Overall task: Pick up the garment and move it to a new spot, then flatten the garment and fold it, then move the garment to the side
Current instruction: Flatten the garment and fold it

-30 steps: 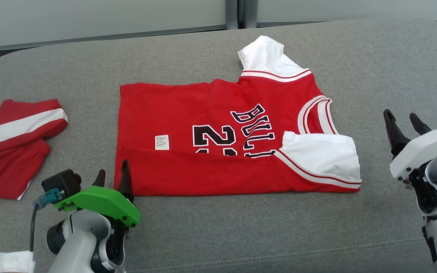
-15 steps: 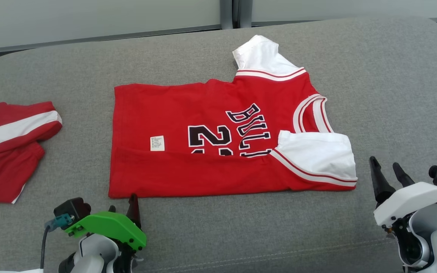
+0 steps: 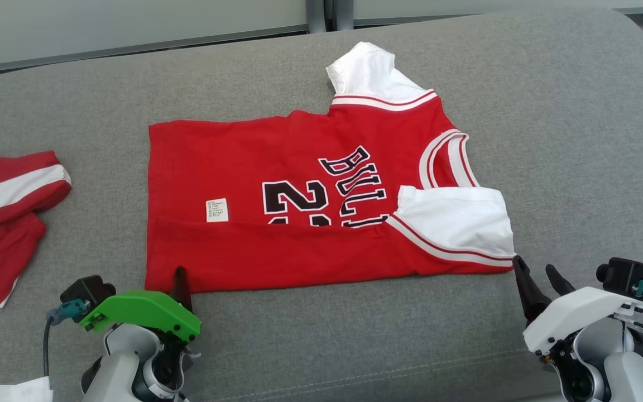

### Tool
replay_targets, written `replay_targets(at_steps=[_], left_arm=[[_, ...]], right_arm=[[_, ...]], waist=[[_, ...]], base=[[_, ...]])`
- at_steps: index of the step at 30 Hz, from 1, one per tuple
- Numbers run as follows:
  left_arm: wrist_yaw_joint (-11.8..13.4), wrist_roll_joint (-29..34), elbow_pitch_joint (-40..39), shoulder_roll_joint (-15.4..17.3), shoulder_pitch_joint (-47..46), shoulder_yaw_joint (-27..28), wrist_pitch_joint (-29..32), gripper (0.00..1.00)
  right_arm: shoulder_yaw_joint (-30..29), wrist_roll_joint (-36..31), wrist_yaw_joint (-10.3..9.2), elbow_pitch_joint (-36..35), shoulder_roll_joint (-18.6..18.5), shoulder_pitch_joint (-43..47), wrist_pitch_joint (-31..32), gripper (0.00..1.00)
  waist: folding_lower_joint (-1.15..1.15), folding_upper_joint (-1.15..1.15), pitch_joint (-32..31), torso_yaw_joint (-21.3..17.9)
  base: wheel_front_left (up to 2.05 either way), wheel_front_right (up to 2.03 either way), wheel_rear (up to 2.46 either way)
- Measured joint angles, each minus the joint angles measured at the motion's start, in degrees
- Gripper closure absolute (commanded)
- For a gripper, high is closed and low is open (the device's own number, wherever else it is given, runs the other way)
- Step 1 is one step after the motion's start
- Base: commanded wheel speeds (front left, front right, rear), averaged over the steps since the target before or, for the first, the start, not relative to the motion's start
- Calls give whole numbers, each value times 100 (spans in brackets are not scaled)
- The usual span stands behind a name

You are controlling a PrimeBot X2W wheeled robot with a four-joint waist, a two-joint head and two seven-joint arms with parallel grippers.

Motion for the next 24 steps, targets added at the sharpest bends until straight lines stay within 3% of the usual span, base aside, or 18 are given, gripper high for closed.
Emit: replay_targets(at_steps=[3, 7, 11, 18, 19, 21, 22, 23, 24], left_arm=[[-91, 0, 102, -31, -86, 9, -111, 79], [-154, 0, 220, -96, -198, 16, -256, 100], [-187, -8, 321, -152, -276, 13, -278, 98], [-234, -26, 517, -232, -491, 29, -397, 80], [-254, -34, 552, -236, -526, 35, -428, 80], [-286, -65, 624, -253, -577, 58, -465, 92], [-303, -66, 653, -257, -599, 62, -488, 100], [-316, -67, 679, -261, -623, 64, -509, 100], [-337, -75, 705, -267, -648, 66, -516, 100]], right_arm=[[63, 112, 0, 203, 18, -88, -58, 0], [110, 263, 0, 579, 30, -304, -190, 0], [137, 415, 0, 926, 32, -497, -246, 0], [188, 842, 1, 1650, 32, -941, -386, 0], [230, 860, 1, 1712, 29, -1002, -426, 0], [324, 998, 0, 1817, 29, -1115, -466, 0], [372, 1055, 1, 1852, 21, -1151, -486, 16], [431, 1079, 0, 1880, 14, -1185, -517, 52], [487, 1102, 0, 1907, 8, -1220, -545, 63]], waist=[[0, 0, 29, 1], [0, 0, 70, 45], [0, 0, 111, 87], [0, 0, 258, 183], [0, 0, 279, 190], [0, 0, 316, 200], [0, 0, 332, 202], [0, 0, 345, 201], [0, 0, 356, 199]], base=[[0, 0, 0], [0, 0, 0], [0, 0, 0], [0, 0, 0], [0, 0, 0], [0, 0, 0], [0, 0, 0], [0, 0, 0], [0, 0, 0]])
